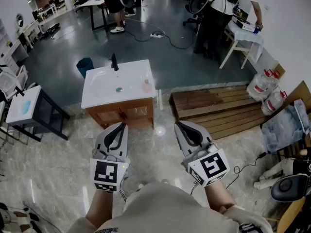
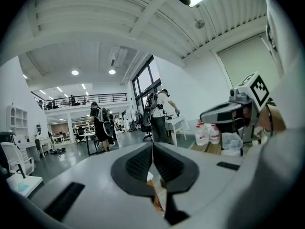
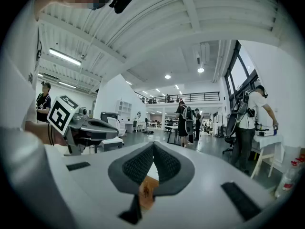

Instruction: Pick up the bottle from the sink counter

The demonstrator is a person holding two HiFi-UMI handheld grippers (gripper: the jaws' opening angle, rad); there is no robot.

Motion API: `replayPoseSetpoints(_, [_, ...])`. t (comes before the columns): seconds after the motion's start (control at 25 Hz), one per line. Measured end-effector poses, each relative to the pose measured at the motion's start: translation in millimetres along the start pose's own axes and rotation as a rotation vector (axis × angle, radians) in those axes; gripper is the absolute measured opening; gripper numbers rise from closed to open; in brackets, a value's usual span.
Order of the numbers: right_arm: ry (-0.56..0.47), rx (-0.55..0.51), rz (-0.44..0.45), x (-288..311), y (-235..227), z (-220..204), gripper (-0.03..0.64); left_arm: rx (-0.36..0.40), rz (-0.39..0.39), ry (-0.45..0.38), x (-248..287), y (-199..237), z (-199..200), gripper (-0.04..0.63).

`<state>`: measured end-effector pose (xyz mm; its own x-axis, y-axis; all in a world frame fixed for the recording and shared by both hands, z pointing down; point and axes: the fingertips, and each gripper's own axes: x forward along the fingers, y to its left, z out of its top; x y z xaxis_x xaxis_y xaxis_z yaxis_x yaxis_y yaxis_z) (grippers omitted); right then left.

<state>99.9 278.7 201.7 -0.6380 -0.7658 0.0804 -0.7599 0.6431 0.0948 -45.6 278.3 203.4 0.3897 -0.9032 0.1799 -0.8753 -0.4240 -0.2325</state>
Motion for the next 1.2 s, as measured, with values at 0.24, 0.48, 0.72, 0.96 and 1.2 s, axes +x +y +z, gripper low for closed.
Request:
replayPoseSetpoints(0.24, [-0.031, 0.041, -0.013, -9, -12, 1, -0.003, 0.005, -0.009, 0.004, 3, -12, 1, 0.011])
replayPoseSetpoints(0.48, [-0.027, 0.059, -0.025, -26, -26, -9, -0.003, 0.007, -0.007, 0.005, 7, -31, 3, 0.011])
replayPoseSetpoints(0.72, [-0.005, 0.061, 0.002, -41, -38, -24, -0.003, -0.001, 0.007, 0.017, 14, -56, 1, 0.011])
replayPoseSetpoints(0.96, [-0.010, 0.074, 0.037, -57, -46, -32, -0.003, -0.008, 0.038, 0.018, 10, -79, 3, 0.011])
replayPoseSetpoints(1.2, [-0.010, 0.086, 0.106, -54, -30, -44, -0.003, -0.019, 0.066, 0.030, 7, -80, -5, 0.011])
